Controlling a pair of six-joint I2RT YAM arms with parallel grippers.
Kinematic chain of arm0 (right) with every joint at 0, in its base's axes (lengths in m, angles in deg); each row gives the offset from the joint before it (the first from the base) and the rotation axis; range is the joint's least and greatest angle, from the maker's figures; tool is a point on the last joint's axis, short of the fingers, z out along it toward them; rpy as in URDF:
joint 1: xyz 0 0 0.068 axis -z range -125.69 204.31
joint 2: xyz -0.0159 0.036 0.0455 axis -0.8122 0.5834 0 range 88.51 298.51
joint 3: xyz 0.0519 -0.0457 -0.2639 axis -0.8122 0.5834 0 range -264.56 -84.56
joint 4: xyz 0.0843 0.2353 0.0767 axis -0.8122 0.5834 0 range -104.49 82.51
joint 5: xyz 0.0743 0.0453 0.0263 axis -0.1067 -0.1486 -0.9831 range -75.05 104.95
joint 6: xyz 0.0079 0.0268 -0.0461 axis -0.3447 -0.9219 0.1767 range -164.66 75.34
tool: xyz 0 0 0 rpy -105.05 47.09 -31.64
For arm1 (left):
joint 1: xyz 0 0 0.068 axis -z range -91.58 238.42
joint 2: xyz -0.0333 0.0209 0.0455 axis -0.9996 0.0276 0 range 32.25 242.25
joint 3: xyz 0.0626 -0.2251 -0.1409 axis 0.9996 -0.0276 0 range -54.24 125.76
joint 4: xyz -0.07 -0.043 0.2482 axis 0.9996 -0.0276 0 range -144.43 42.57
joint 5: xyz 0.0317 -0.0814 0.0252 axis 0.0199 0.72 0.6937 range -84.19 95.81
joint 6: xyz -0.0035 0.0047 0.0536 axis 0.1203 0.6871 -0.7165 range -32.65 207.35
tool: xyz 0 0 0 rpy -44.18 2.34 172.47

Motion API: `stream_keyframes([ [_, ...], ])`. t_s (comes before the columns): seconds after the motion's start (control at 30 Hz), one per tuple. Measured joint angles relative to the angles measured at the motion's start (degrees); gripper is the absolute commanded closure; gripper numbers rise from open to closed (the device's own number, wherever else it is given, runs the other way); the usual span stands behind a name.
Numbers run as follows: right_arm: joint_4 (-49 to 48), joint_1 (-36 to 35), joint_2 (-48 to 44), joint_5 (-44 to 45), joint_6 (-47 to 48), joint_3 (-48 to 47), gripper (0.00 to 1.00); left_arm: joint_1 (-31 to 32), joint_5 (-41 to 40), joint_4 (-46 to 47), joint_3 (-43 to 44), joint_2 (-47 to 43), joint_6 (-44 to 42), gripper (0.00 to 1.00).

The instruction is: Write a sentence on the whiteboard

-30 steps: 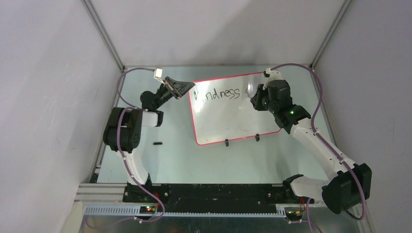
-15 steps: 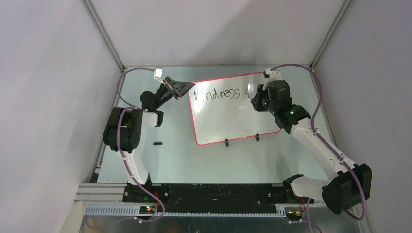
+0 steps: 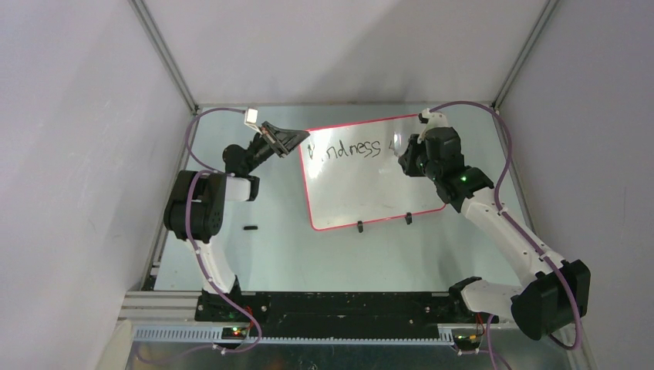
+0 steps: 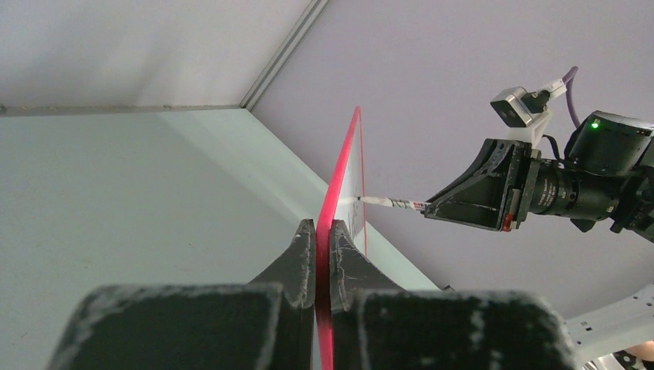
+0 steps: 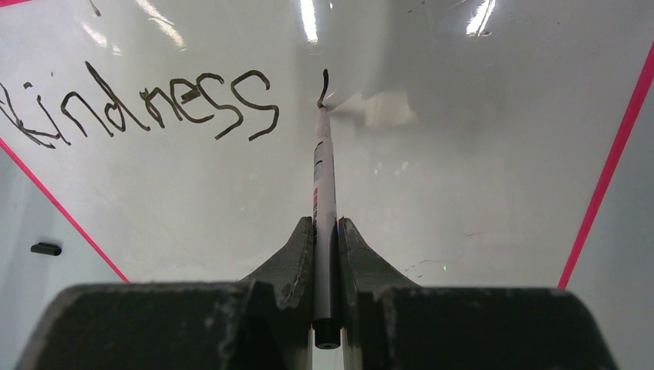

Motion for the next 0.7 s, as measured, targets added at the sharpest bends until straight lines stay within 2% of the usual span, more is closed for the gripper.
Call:
stream_keyframes([
  [0.7, -0.4, 1.4, 0.2, -0.7, 0.0, -1.0, 1.0, 0.0, 0.0, 0.0, 0.0, 0.0, 0.0, 1.0],
])
